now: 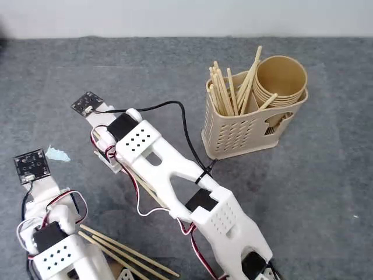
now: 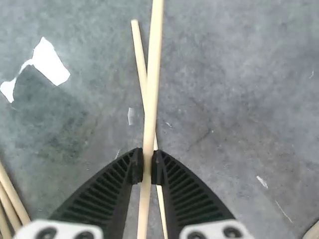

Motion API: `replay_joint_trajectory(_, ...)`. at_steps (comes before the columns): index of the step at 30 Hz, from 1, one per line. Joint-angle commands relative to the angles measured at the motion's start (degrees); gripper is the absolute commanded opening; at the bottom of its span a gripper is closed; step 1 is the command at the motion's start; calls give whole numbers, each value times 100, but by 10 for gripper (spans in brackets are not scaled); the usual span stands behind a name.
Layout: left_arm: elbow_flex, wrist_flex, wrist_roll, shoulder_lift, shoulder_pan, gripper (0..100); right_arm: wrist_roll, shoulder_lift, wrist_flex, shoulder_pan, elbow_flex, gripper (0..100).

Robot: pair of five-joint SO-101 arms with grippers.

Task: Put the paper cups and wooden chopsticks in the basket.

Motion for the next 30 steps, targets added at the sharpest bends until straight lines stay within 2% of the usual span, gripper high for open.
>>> replay_joint_trajectory(1, -66, -123, -9, -70, 0, 13, -9, 119, -382, -110, -44, 8)
replay_joint_trajectory(9, -66, -123, -9, -70, 0, 13, 35, 708, -848, -119, -44, 13)
replay_joint_trajectory(14, -66, -123, -9, -70, 0, 13, 26, 743, -822, -119, -26, 101)
replay_joint_trajectory(28, -66, -123, -9, -70, 0, 13, 35, 1332, -963, -295, -53, 66)
replay_joint_trajectory(30, -66, -123, -9, -70, 0, 13, 35, 1332, -963, -277, -53, 21)
